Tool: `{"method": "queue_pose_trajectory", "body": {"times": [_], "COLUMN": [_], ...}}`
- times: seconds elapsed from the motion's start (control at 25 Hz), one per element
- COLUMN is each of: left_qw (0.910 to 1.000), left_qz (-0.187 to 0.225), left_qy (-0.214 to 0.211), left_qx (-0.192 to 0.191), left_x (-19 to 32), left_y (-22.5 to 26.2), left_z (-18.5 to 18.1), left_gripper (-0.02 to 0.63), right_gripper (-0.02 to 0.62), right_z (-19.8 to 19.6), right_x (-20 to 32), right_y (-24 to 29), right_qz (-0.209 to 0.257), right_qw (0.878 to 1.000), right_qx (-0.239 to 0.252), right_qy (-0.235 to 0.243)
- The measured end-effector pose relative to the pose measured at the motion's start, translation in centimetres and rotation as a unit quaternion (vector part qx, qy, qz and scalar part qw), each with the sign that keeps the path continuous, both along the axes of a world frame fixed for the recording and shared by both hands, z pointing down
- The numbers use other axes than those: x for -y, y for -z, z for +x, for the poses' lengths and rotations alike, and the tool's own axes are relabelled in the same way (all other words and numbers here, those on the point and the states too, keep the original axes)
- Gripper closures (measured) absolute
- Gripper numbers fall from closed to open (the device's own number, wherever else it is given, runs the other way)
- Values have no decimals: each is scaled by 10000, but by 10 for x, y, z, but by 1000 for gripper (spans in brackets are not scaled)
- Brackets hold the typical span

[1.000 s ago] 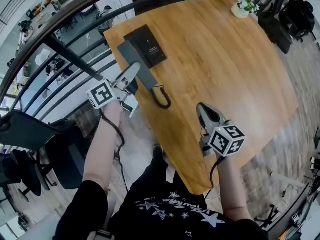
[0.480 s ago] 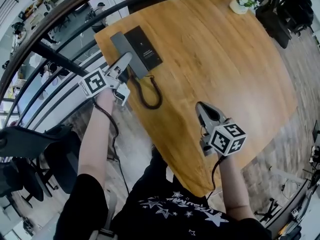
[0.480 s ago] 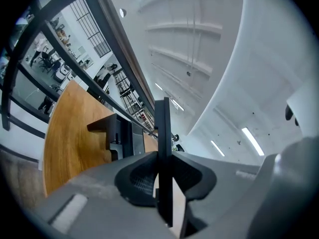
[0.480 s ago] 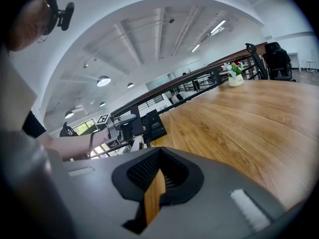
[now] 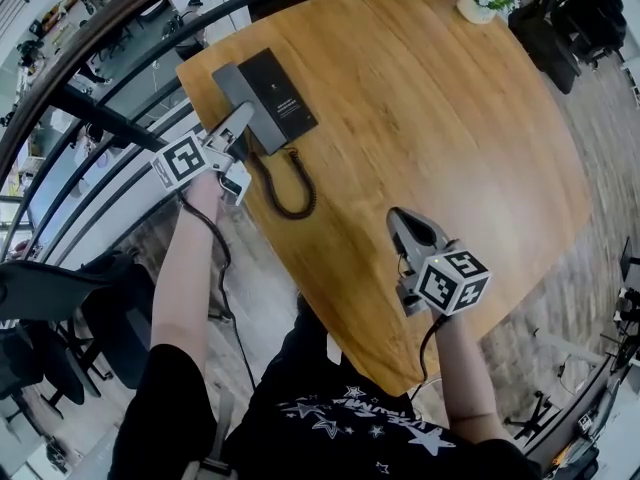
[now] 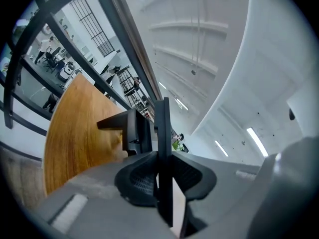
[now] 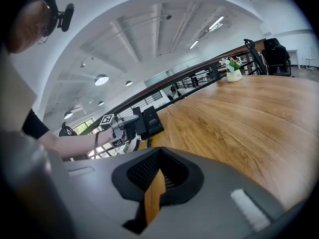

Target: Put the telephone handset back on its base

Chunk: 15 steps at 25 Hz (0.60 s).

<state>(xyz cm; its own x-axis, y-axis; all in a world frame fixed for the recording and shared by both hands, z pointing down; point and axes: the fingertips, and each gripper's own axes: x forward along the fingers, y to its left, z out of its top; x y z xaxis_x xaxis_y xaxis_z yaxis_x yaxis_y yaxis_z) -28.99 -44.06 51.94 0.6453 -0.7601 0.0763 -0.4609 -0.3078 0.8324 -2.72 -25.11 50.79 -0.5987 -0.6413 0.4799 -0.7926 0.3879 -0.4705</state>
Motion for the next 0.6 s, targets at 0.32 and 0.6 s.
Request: {"method": "queue_pose_trajectory", "body": {"times": [0.32, 0.6], "left_qw": [9999, 9995], "left_qz": [-134, -298], "left_qy": [77, 40], "left_qx": [41, -91], "left_x": [4, -2], "left_y": [-10, -23], "left_z": [-6, -2], "left_gripper": [523, 522], "right_gripper": [595, 595], "right_z": [1, 6], "right_x": [-1, -4], "right_y": [-2, -6], "right_qz": [-27, -5], "right_qw": [10000, 10000], "right_qx": [28, 24], "right_qy": [-31, -27]}}
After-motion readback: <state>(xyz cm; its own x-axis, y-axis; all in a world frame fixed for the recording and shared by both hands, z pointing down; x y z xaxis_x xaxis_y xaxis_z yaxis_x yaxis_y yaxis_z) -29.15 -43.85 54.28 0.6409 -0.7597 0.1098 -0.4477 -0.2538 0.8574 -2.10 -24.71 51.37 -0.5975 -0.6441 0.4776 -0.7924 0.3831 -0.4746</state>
